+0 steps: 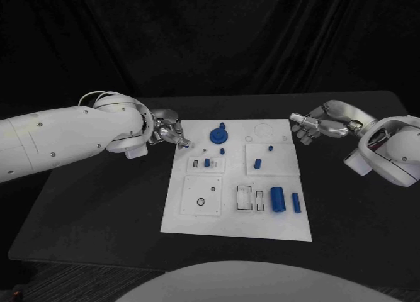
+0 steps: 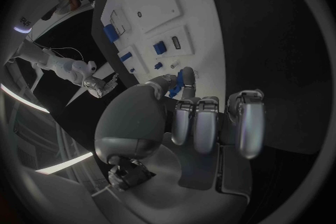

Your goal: Assemble the parts on the task board

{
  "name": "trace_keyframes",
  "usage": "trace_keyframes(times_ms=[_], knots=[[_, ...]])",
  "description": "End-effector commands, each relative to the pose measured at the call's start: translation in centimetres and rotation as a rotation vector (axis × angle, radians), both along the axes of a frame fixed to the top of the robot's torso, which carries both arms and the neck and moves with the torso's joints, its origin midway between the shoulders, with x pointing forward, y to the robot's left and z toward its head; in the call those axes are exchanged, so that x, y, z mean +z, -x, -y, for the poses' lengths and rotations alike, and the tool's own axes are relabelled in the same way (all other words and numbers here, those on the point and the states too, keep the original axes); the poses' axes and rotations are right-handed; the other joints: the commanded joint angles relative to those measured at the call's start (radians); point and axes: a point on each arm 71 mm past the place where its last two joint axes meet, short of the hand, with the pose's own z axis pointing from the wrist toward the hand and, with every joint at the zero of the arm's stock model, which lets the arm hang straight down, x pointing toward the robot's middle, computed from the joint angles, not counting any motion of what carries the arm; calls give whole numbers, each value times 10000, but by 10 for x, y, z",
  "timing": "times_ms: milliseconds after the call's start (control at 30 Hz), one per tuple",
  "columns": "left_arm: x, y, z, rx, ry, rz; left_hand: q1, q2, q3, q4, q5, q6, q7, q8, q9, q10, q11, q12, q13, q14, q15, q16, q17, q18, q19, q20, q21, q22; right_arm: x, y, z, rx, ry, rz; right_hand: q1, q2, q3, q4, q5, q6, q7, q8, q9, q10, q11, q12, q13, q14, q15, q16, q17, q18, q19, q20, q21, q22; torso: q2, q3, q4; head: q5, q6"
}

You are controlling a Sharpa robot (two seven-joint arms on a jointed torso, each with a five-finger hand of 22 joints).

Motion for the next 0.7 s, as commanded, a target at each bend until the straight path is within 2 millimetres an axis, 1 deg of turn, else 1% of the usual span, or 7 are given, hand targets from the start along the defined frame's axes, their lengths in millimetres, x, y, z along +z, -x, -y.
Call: trace_keyframes(times_ms=[33, 267, 433, 467, 500, 600, 700], knots=[[-6, 4, 4, -109, -29, 138, -99, 27, 426, -360, -68, 152, -83, -78, -79, 1059, -37, 35, 2634, 1039, -87, 27, 2635, 147, 53, -67, -59, 2139, 0, 0, 2, -295, 1, 77, 77, 15, 44, 22, 44, -53, 0, -17, -8, -75, -8, -27, -14, -40, 7, 66, 10, 22, 46, 39, -9, -13, 18, -27, -14, 32, 2], [-15, 7, 8, -147, -26, 192, -117, 43, 436, -354, -74, 174, -85, -94, -94, 1059, -38, 35, 2634, 1039, -87, 27, 2635, 143, 63, -67, -46, 2144, 0, 1, 3, -302, -3, 76, 74, 19, 46, 21, 49, -53, 3, -17, -8, -78, -9, -27, -16, -38, 6, 68, 11, 23, 48, 38, -8, -15, 15, -14, -1, 57, 2], [-19, 8, 12, -201, -19, 147, -142, 68, 450, -344, -79, 200, -87, -115, -113, 1059, -38, 35, 2634, 1039, -87, 27, 2635, 143, 63, -66, -47, 2144, 0, 1, 4, -301, 5, 62, 68, 24, 51, 20, 59, -39, 25, -9, -4, -78, -19, -22, -19, -33, 3, 71, 14, 25, 55, 38, -5, -22, 14, -28, 22, 57, 2], [-20, 8, 13, -218, -18, 126, -142, 68, 450, -344, -79, 200, -87, -115, -113, 1059, -38, 35, 2634, 1039, -87, 27, 2635, 143, 63, -66, -47, 2144, 0, 1, 4, -298, 5, 61, 68, 24, 51, 20, 59, -39, 25, -9, -4, -78, -19, -22, -19, -33, 3, 71, 14, 25, 55, 38, -5, -22, 17, -33, 16, 64, 2], [-21, 9, 13, -236, -16, 99, -142, 68, 450, -344, -79, 200, -87, -115, -113, 1059, -38, 35, 2634, 1039, -87, 27, 2635, 143, 63, -66, -47, 2144, 0, 1, 3, -292, 5, 59, 68, 24, 51, 20, 59, -39, 25, -9, -4, -78, -19, -22, -19, -33, 3, 71, 14, 25, 55, 38, -5, -22, 17, -44, 18, 67, 2], [-25, 12, 14, -264, 5, 22, -141, 79, 462, -350, -73, 209, -90, -125, -120, 1059, -40, 35, 2634, 1039, -87, 27, 2635, 144, 60, -66, -52, 2143, 0, 0, 3, -277, 7, 48, 79, 21, 63, 7, 77, -13, 50, 5, 2, -80, -28, -15, -25, -32, -1, 71, 15, 28, 62, 37, -2, -33, 22, -69, 0, 109, 2], [-28, 14, 14, -270, 22, -32, -140, 83, 469, -355, -69, 212, -92, -130, -124, 1059, -40, 35, 2634, 1039, -87, 27, 2635, 145, 59, -67, -53, 2143, -1, 1, 3, -275, 16, 24, 121, 8, 81, -15, 99, 9, 66, 16, 8, -79, -32, -5, -30, -28, -5, 73, 18, 30, 69, 36, 0, -45, 23, -45, -1, 75, 2]])
